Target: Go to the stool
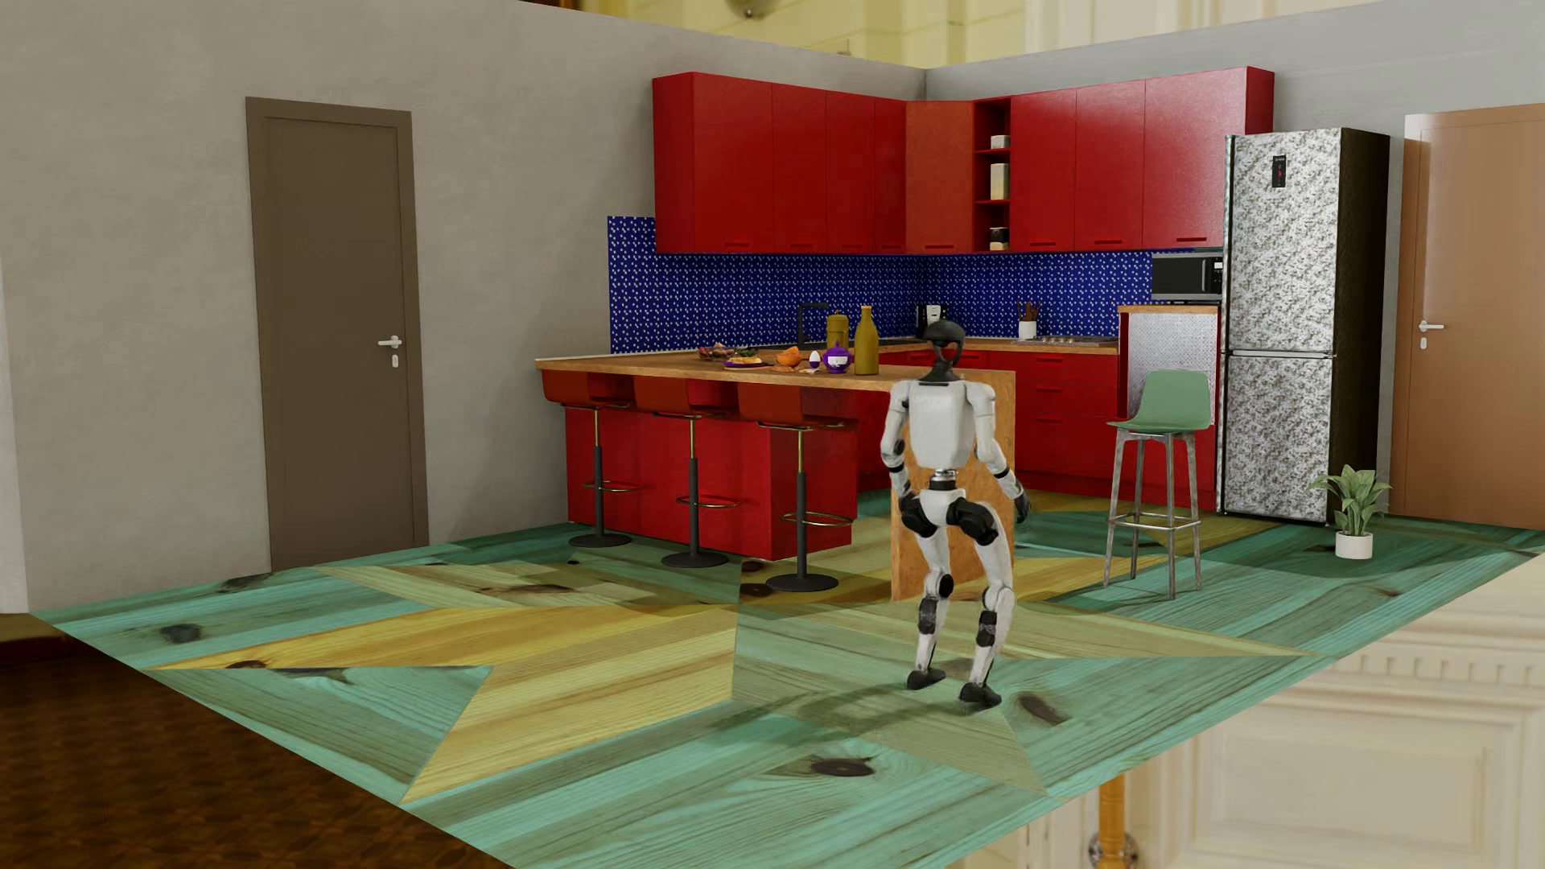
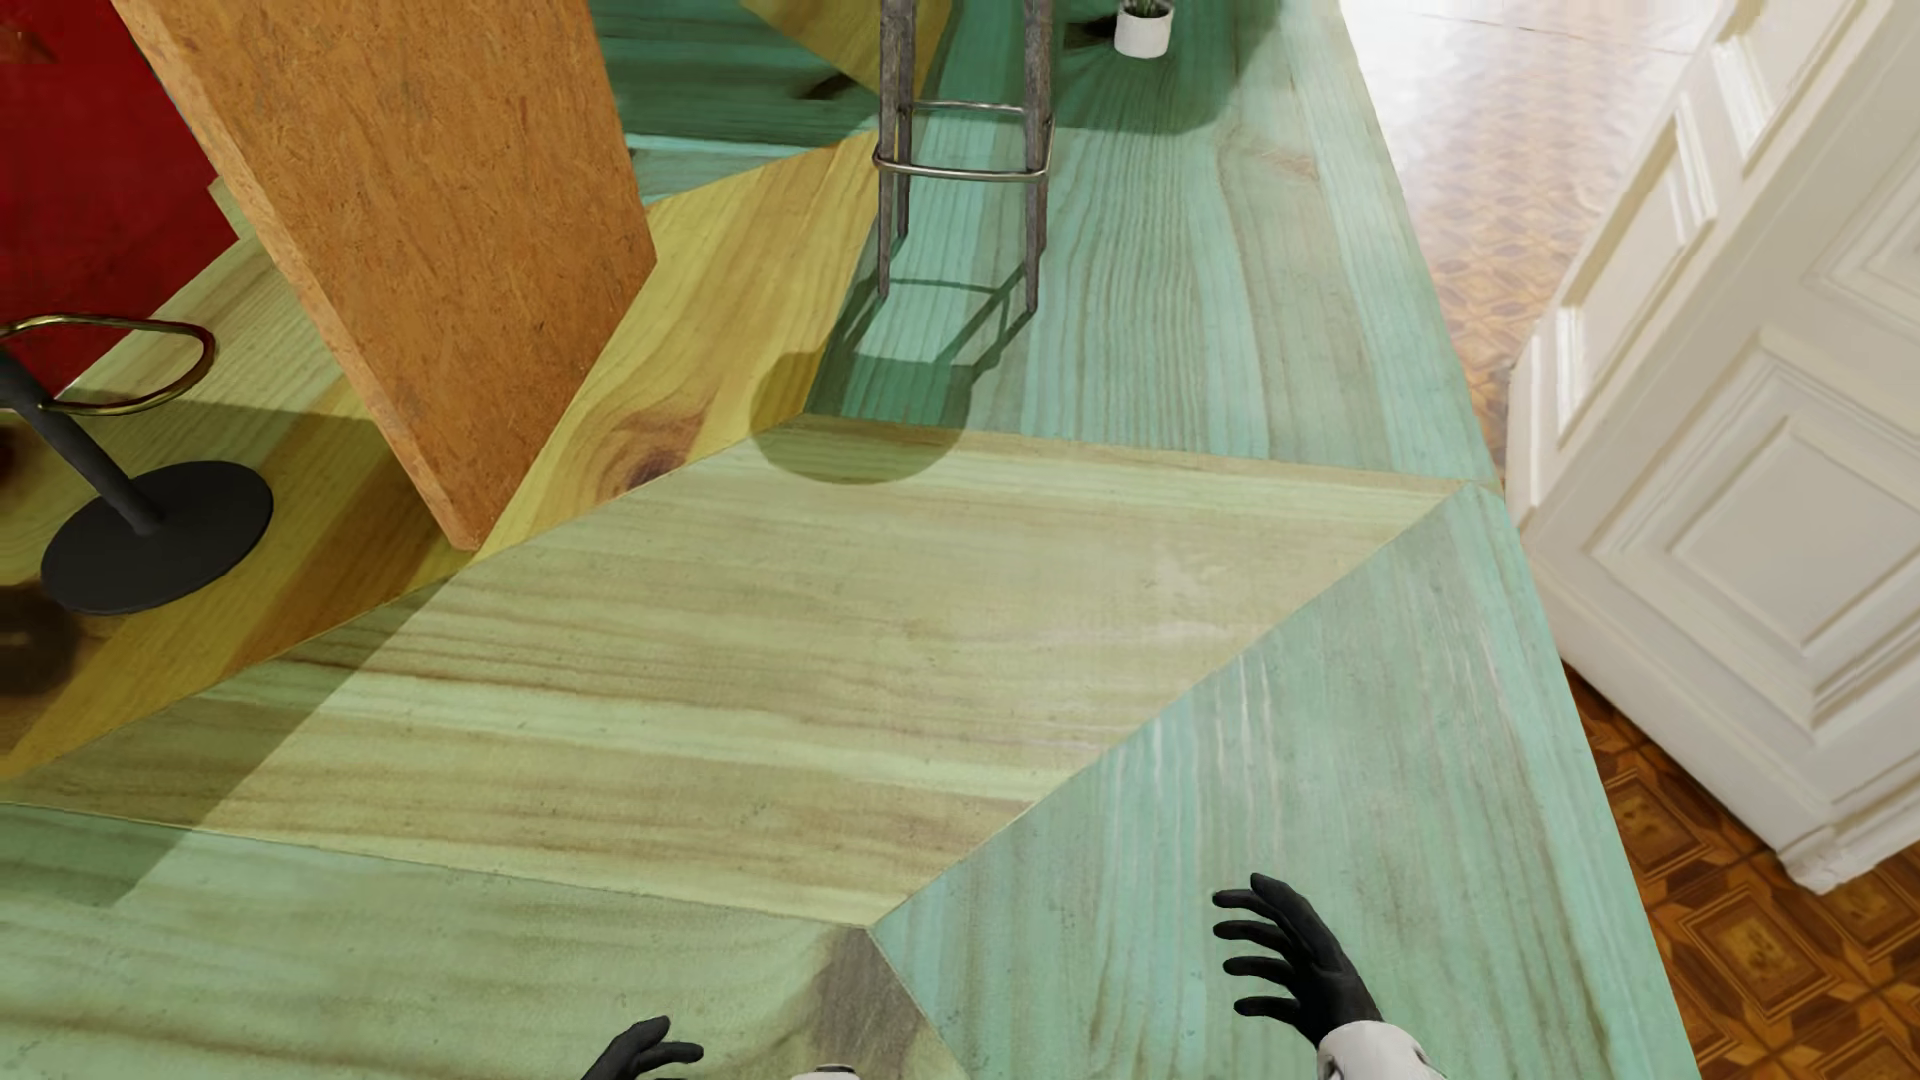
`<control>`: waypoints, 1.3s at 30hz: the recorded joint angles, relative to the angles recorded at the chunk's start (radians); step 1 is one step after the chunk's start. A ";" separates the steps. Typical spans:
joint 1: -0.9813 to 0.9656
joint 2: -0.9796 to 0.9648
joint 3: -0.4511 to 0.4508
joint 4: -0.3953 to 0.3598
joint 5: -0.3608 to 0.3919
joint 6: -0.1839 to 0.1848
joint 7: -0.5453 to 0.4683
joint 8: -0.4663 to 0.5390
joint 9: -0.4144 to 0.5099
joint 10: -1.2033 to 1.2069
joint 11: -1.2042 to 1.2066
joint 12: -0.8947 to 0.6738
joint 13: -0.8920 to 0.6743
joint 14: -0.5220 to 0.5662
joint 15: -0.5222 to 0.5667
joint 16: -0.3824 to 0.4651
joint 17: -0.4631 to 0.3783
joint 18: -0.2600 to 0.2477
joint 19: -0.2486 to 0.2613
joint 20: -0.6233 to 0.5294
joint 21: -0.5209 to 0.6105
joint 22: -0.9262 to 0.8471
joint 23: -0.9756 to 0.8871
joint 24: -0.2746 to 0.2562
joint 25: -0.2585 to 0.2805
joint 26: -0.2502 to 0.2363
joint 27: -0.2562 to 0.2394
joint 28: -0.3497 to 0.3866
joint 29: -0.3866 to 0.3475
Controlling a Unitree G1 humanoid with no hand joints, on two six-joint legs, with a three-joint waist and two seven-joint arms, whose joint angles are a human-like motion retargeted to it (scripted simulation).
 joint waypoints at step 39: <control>0.211 0.078 0.002 -0.022 -0.043 0.006 -0.018 0.002 -0.021 -0.110 -0.271 -0.014 0.090 -0.119 -0.049 -0.052 -0.048 -0.034 -0.004 -0.001 -0.061 -0.005 0.011 -0.045 0.045 -0.017 0.020 0.043 0.021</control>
